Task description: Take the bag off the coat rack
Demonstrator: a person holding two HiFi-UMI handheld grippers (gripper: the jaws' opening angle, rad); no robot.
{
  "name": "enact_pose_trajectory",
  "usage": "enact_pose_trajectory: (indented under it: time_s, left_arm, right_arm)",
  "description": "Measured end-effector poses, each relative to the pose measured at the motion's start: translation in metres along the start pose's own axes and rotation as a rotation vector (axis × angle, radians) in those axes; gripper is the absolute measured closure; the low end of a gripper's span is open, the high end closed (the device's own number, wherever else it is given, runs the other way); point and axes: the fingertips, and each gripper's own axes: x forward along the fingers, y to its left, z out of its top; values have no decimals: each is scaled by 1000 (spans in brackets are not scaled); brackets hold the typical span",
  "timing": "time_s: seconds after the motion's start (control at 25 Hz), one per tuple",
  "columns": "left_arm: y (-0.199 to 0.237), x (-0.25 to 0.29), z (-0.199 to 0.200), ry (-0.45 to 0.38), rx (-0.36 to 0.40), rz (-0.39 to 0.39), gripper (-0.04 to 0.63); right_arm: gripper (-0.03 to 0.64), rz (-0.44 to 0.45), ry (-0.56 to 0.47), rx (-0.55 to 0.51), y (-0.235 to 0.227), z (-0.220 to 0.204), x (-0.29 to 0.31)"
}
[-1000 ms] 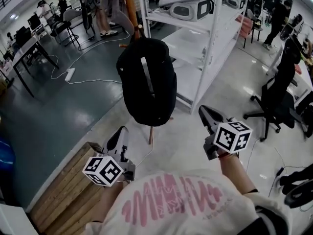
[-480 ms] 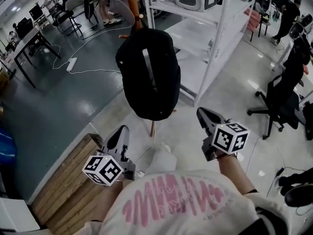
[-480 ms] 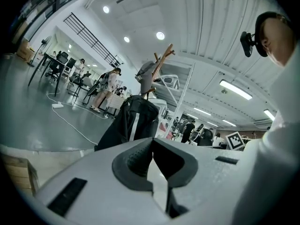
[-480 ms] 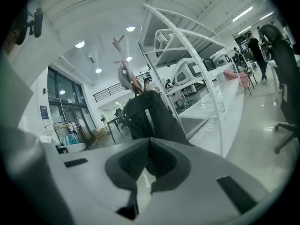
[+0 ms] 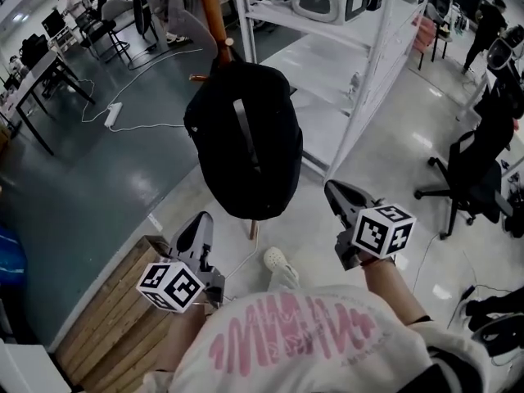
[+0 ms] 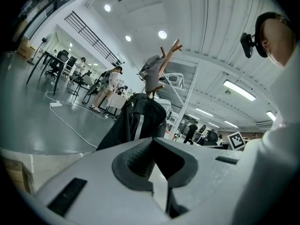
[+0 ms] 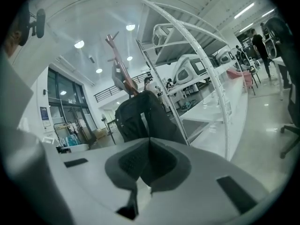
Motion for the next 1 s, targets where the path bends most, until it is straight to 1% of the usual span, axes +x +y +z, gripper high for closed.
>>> enact_pose_trajectory:
  time_s: [0.24,0.36,0.48,0.68,0.72,0.76,0.84,0.92,1.0]
  left_arm:
    - [22,49,26,-27,-5,-9,591]
    - [28,70,49,-47,30,-18,591]
    - [43,84,77,-85,64,4,591]
    - [63,101,114,-136,75,28,591]
    - [65,103,119,-144,75,31,591]
    - [68,105,124,-149,75,35,591]
    - [74,108,129,-153,72,46,591]
    - [81,109,133,-157,65,59,591]
    - [87,109,138,-167,56,73,591]
  right_arm:
    - [611,54,-25,17,-9,36,52]
    - [609,99,-54,9,-6,64,78]
    - [609,128,-78,-14,-3,92,103]
    - [609,170,-116,-49,0,133,132]
    - [601,181,-123,-52,1,139,137]
    - [574,191,-128,-54,2,146,142]
    - [484,212,-128,-64,2,156,151]
    - [354,235,-106,-92,3,161,163]
    - [246,251,-66,-134,4,161,177]
